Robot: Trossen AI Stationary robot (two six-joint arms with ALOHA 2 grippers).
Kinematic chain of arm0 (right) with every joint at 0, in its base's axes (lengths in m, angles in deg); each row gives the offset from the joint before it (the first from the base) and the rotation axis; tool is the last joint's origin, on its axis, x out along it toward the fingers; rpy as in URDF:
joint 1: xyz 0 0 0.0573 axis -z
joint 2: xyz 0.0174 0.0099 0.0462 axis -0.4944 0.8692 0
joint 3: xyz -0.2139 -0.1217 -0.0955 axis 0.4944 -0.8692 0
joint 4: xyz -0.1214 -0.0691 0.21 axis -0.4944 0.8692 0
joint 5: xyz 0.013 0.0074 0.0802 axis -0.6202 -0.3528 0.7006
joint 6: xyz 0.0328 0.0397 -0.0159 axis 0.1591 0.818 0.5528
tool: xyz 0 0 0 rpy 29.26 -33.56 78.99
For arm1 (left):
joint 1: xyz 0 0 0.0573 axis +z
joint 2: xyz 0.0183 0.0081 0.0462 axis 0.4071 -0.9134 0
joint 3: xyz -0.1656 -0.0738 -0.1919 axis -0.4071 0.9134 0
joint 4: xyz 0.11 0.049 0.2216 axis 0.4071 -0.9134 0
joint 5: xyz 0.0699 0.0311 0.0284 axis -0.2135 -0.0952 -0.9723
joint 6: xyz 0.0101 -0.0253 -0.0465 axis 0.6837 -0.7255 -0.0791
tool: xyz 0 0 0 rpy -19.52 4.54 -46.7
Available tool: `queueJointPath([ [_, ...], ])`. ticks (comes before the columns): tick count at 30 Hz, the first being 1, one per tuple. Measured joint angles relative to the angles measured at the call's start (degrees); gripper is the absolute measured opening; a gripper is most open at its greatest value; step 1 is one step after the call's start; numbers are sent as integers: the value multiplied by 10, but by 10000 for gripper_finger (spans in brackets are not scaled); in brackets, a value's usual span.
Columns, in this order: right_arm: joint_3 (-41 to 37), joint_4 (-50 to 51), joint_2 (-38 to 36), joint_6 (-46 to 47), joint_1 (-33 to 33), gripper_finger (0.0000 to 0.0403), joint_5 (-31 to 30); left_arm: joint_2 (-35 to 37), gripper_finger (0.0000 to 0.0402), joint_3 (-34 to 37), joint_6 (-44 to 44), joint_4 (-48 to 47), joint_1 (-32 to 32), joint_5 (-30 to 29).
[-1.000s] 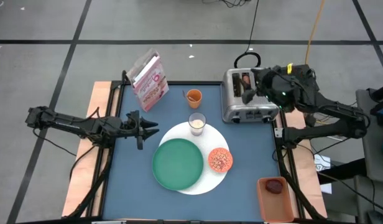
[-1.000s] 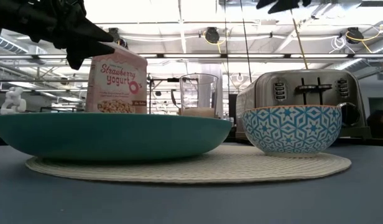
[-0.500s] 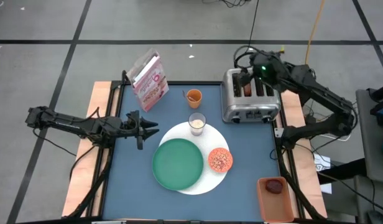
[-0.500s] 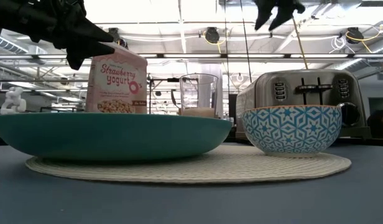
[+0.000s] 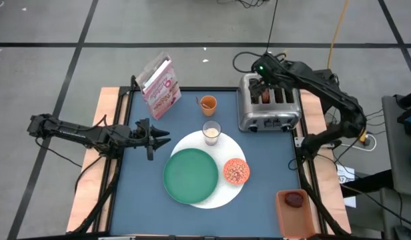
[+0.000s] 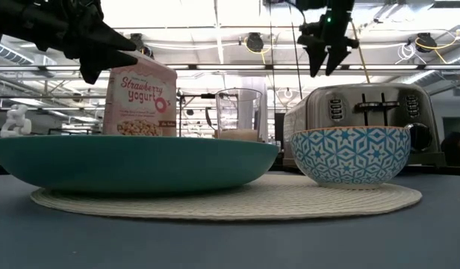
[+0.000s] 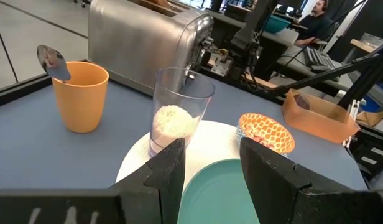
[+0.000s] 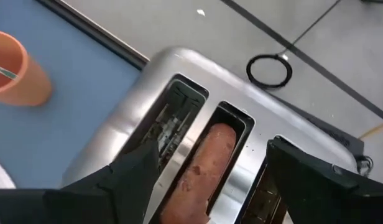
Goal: Arrange a breakfast setting
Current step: Put the toasted bagel on the green plate
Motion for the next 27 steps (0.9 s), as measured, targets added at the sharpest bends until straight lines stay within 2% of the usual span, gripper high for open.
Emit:
queueJointPath([
  [5,0,13,24,0,18,290,8,0,159,0,0,-2,0,0],
  [9,0,28,39,0,34,290,70,0,159,0,0,-3,0,0],
  [12,0,40,49,0,42,285,86,0,159,0,0,-3,0,0],
  [27,0,56,58,0,82,207,93,0,159,0,0,-3,0,0],
])
